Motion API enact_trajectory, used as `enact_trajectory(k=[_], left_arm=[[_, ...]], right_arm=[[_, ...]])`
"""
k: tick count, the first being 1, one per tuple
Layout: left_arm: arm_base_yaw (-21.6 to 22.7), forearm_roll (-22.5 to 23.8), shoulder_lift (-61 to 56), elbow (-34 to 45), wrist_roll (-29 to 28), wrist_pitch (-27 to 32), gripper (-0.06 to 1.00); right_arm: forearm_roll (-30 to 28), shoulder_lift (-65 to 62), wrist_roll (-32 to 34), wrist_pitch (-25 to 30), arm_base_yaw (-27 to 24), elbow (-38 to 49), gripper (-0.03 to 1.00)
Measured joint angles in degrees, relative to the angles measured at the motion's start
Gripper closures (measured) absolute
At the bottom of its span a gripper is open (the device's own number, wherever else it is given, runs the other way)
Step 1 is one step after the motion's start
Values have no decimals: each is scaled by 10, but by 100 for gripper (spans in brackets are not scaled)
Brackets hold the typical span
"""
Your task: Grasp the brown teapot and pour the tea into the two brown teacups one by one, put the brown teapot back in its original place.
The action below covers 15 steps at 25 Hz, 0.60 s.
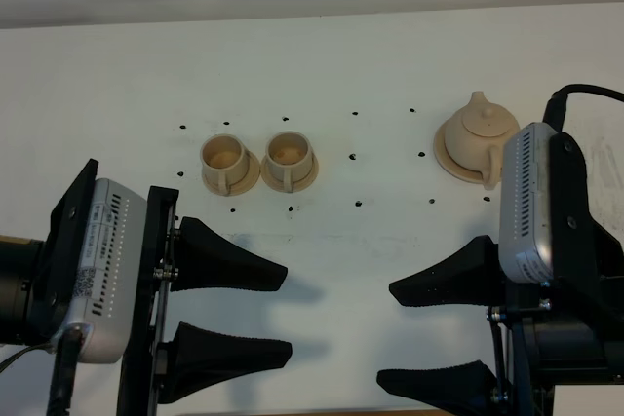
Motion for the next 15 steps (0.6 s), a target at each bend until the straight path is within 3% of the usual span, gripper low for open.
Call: enact_trajectory(k=[15], left_arm=[[0,6,0,0,-2,0,37]], right_arm=[[-1,0,5,-4,0,0,43]])
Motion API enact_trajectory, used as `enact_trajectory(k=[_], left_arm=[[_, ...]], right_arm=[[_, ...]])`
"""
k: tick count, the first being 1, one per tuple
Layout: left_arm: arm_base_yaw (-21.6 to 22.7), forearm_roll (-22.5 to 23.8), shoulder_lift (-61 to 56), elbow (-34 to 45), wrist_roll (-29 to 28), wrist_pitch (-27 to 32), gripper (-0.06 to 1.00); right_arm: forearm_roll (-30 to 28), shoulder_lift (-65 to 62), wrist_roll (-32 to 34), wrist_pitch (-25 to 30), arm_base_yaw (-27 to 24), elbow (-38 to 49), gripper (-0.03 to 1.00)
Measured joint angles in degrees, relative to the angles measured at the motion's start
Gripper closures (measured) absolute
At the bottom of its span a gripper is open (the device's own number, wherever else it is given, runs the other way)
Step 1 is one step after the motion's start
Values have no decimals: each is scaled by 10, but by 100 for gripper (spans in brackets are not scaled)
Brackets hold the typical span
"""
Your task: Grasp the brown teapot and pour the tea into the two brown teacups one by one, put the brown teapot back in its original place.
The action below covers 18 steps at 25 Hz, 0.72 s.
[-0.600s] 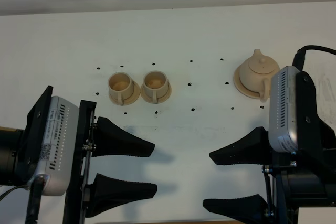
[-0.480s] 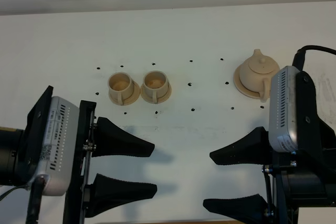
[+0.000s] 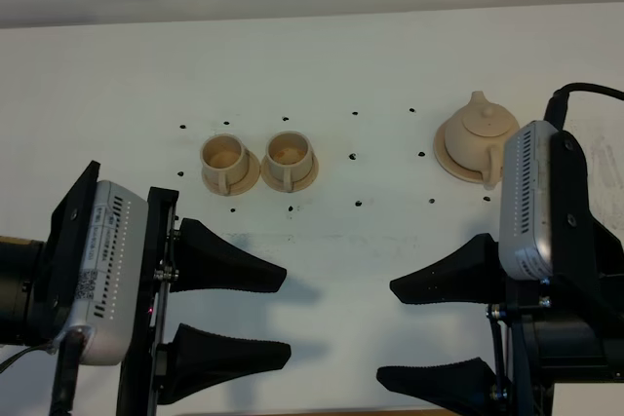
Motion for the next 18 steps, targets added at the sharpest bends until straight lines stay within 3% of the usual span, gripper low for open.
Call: enact_trajectory(k=[5,11,18], left_arm=[[0,15,0,-15,-48,-27,37],[0,111,0,-72,-148,-118,37],[0,164,11,-80,-226,-217,37]], right_arm=[[-10,0,30,-6,0,-12,43],[-86,0,116,-66,-5,-42,43],[-143,0,198,-104,-65,-43,46]])
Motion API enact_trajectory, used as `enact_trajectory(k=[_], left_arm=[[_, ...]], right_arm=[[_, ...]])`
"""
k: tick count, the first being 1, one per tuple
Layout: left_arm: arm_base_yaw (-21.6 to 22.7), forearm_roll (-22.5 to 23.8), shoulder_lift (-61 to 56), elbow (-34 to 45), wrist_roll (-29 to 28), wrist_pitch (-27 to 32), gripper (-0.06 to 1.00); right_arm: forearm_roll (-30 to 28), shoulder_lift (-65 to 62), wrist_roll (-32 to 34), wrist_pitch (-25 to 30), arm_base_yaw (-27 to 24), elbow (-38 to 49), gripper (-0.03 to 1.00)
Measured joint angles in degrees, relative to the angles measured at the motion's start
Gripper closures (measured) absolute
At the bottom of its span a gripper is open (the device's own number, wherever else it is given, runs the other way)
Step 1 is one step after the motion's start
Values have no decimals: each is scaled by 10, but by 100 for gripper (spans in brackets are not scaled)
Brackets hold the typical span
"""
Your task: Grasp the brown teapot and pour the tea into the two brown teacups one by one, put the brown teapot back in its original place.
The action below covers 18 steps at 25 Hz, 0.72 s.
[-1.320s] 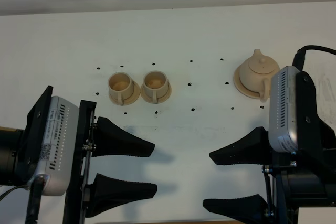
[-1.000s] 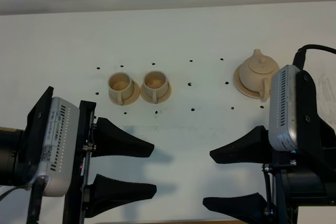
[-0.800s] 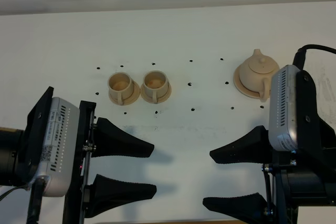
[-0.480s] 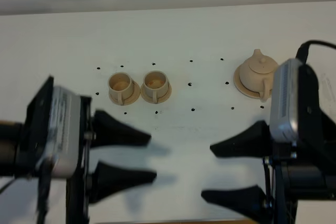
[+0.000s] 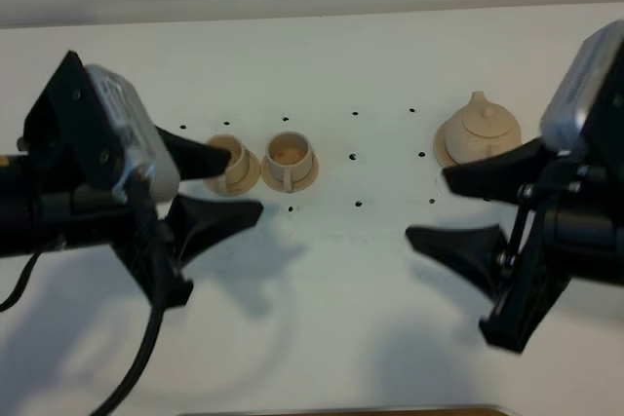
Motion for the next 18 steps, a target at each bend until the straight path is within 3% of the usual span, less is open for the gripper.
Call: enact_trajectory(k=[7,13,18], left_arm=[[19,74,15,0,-88,-63,37],[143,139,13,-7,-184,-59,37],[250,155,-40,-7,-206,-46,37]], right_arm=[[-1,0,28,0,-93,0,46],[-20,0,58,3,-150,0,46],[-101,0,149,5,-188,0,46]])
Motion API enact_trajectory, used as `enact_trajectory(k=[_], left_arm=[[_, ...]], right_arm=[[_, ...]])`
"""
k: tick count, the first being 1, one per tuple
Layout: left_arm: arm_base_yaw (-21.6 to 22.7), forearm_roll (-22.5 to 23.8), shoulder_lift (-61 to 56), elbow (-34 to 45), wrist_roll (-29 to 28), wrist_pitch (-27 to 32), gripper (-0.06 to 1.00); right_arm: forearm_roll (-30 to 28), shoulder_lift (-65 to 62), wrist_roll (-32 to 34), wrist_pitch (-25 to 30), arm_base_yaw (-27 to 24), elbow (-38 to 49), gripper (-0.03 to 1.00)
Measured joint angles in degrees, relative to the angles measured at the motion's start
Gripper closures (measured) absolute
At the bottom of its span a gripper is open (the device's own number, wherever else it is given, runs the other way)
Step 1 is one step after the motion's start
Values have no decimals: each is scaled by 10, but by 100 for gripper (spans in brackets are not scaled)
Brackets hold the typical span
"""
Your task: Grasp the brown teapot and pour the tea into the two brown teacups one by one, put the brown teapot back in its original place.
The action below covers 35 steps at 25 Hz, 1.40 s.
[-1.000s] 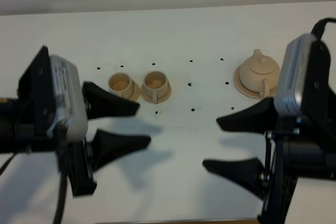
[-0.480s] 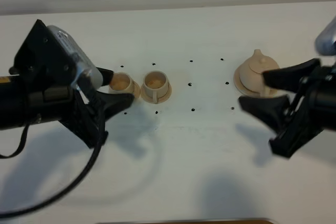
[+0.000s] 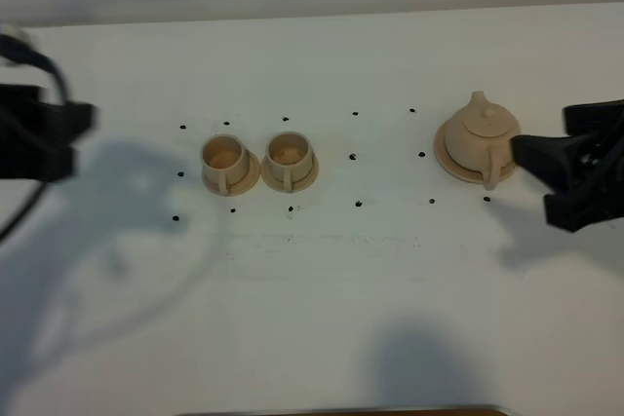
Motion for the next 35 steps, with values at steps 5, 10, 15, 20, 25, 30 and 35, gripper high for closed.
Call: enact_trajectory(k=[5,10,15,20,25,30,35], left_arm=[[67,79,-78,0,-85,28,38],[69,219,-147,0,-222,65,40],[70,326,-213,0,-331,89,40],[70,376,-255,10,-390,125,40],[70,387,-308,64,-415,125,40],[70,392,-378,110,-443,133,40],[70,449,-462,126,-513,180,42]], right_arm=[[-91,0,80,1,-7,0,46],[-183,0,173,6,-7,0,46],[-257,3,235,5,-7,-3,46],[-286,49,263,7,-7,-28,46],[-289,85,270,5,-7,-36,46],[-289,92,274,4,-7,-39,46],[-288,92,280,3,-7,-40,47]])
